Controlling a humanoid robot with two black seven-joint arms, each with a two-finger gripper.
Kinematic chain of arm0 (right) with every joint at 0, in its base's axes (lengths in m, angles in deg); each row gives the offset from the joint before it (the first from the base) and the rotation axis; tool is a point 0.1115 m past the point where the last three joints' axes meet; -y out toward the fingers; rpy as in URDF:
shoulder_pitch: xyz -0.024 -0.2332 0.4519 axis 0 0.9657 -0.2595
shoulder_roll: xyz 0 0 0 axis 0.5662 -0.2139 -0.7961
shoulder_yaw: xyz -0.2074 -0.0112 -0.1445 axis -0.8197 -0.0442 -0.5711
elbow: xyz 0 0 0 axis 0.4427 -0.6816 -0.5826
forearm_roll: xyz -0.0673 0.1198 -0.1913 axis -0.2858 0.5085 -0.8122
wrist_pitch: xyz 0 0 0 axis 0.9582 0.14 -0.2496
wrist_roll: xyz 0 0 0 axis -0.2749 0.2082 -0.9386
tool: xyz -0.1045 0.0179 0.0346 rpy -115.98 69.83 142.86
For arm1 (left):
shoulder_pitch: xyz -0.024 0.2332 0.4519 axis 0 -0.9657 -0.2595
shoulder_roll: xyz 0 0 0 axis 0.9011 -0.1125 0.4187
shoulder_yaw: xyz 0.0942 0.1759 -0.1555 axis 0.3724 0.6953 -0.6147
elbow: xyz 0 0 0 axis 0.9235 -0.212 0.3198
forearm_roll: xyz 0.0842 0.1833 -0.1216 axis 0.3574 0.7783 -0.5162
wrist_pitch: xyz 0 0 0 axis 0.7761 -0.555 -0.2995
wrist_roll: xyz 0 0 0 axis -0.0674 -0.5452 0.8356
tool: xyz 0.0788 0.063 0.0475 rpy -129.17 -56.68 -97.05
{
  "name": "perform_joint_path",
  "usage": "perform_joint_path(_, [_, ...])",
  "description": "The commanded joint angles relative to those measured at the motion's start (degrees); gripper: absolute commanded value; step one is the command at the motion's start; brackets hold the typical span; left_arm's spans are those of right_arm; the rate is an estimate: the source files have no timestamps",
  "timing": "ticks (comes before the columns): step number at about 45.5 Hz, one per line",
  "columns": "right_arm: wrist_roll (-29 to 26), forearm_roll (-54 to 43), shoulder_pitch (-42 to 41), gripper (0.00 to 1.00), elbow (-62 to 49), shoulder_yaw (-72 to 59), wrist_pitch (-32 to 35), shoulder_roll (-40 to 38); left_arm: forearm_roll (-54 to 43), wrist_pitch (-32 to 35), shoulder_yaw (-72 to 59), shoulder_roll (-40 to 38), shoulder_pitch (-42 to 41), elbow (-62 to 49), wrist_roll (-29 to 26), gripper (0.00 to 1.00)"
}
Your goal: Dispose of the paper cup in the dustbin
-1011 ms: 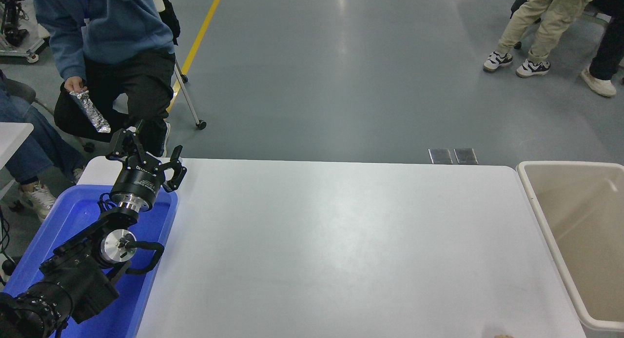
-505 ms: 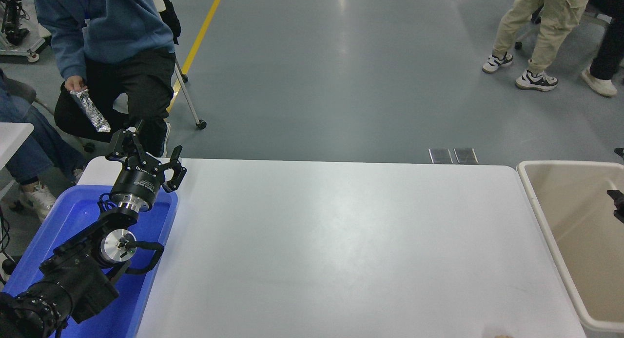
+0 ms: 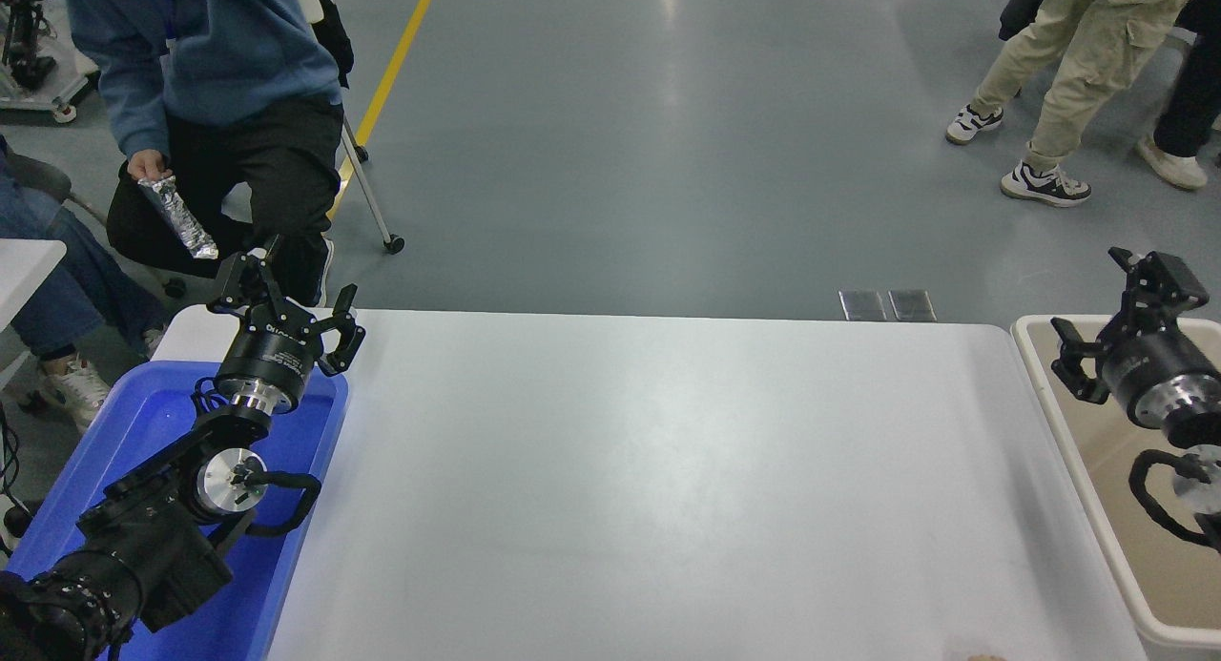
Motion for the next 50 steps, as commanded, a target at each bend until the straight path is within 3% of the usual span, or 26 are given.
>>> perform_joint_path(1, [2.6,-6.9,5.6,1.00,7.3,11.7,-0.5,8.9,0.0,0.0,0.0,0.0,0.0,0.0,0.0,1.00])
perform_joint_path(9, [3.2,-11.5,6.0,1.00,7.3,15.1,-2.8,14.7,0.0,0.0,0.0,0.0,0.0,0.0,0.0,1.00])
perform_joint_path(50, [3.6,-6.6,6.5,1.00,7.1,13.0,-1.9,14.8,0.0,0.0,0.0,0.0,0.0,0.0,0.0,1.00])
